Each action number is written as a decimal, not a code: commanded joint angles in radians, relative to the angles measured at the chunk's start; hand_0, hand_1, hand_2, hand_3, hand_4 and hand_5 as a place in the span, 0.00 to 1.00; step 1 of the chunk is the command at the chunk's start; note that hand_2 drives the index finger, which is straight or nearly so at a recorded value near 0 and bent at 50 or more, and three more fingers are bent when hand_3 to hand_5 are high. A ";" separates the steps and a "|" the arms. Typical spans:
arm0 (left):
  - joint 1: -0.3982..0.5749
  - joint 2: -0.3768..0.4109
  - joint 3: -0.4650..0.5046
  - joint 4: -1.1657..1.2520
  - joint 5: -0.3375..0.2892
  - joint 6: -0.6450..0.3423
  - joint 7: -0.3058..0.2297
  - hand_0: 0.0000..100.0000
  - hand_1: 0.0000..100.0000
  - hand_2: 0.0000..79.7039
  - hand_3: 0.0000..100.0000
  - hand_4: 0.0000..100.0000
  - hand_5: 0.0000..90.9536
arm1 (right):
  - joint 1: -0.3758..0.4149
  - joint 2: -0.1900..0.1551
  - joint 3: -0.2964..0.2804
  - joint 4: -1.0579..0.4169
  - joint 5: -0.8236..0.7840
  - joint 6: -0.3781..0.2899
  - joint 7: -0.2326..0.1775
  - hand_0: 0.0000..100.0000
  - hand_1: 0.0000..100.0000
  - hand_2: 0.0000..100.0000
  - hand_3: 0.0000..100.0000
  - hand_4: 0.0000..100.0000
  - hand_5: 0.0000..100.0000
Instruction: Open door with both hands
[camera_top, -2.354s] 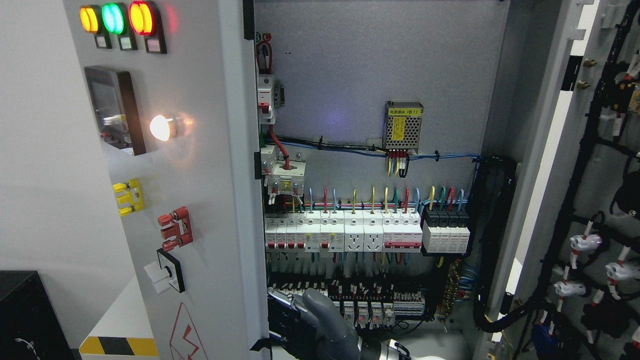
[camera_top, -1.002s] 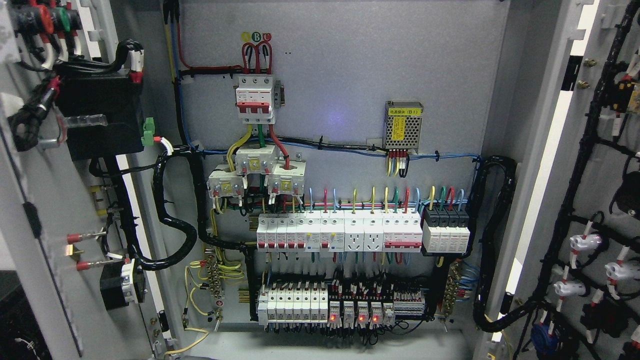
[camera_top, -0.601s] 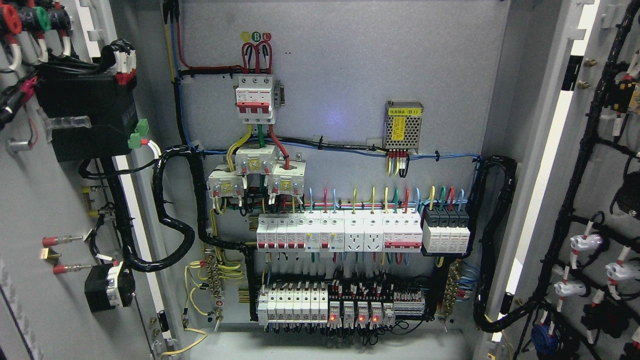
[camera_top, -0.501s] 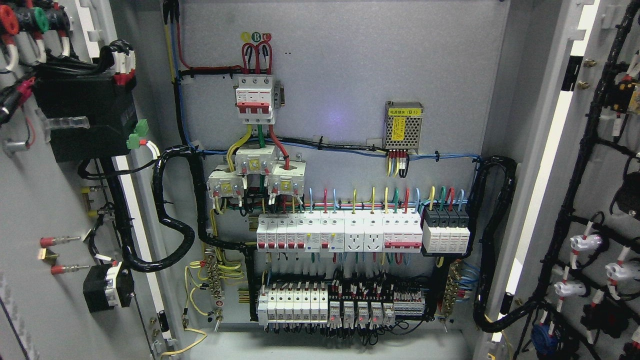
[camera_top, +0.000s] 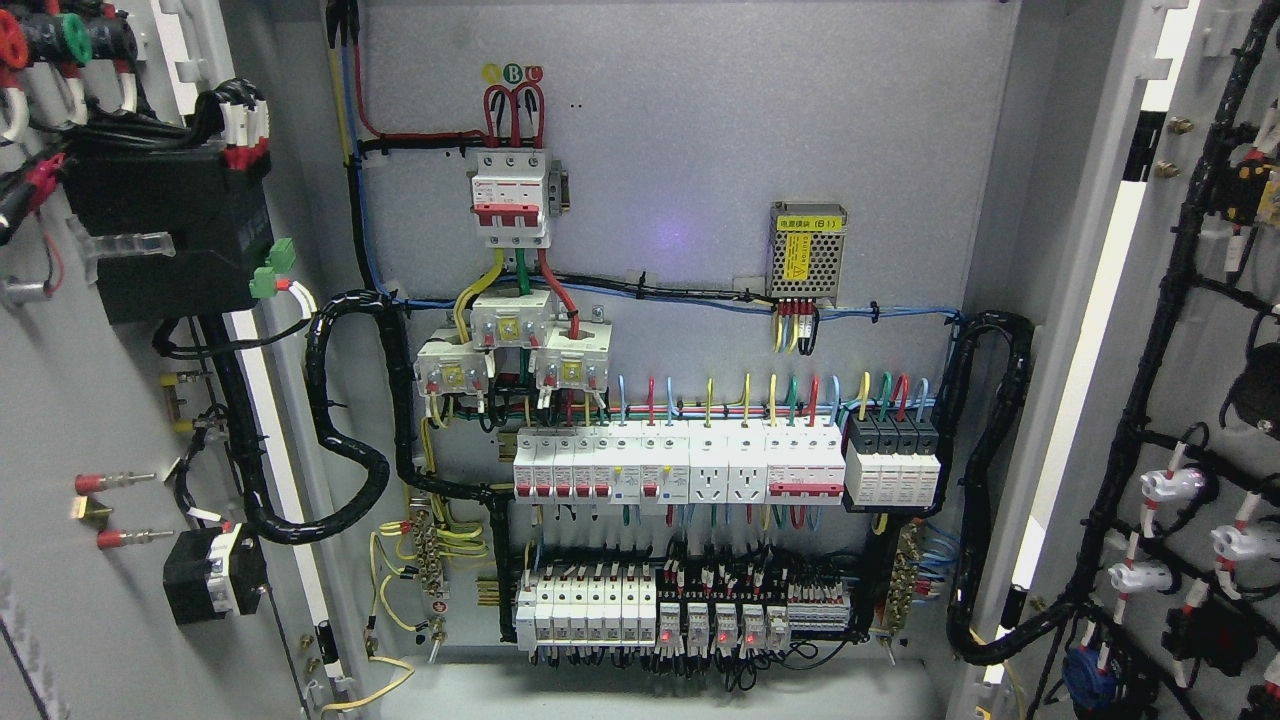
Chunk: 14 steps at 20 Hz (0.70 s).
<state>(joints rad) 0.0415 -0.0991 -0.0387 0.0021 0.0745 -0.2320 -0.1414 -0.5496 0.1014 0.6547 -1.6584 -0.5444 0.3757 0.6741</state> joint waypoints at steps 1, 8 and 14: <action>0.167 0.036 -0.252 -0.436 -0.002 0.003 0.005 0.00 0.00 0.00 0.00 0.00 0.00 | 0.126 -0.129 -0.257 -0.026 -0.002 -0.026 0.002 0.00 0.00 0.00 0.00 0.00 0.00; 0.350 0.275 -0.516 -1.461 -0.005 0.005 0.011 0.00 0.00 0.00 0.00 0.00 0.00 | 0.374 -0.245 -0.429 -0.208 0.000 -0.306 -0.001 0.00 0.00 0.00 0.00 0.00 0.00; 0.311 0.366 -0.500 -1.832 -0.021 -0.102 0.005 0.00 0.00 0.00 0.00 0.00 0.00 | 0.701 -0.388 -0.438 -0.402 -0.003 -0.667 -0.054 0.00 0.00 0.00 0.00 0.00 0.00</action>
<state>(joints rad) 0.3376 0.0820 -0.3829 -1.0038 0.0619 -0.2595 -0.1331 -0.1019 -0.0906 0.3661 -1.8295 -0.5461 -0.1474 0.6363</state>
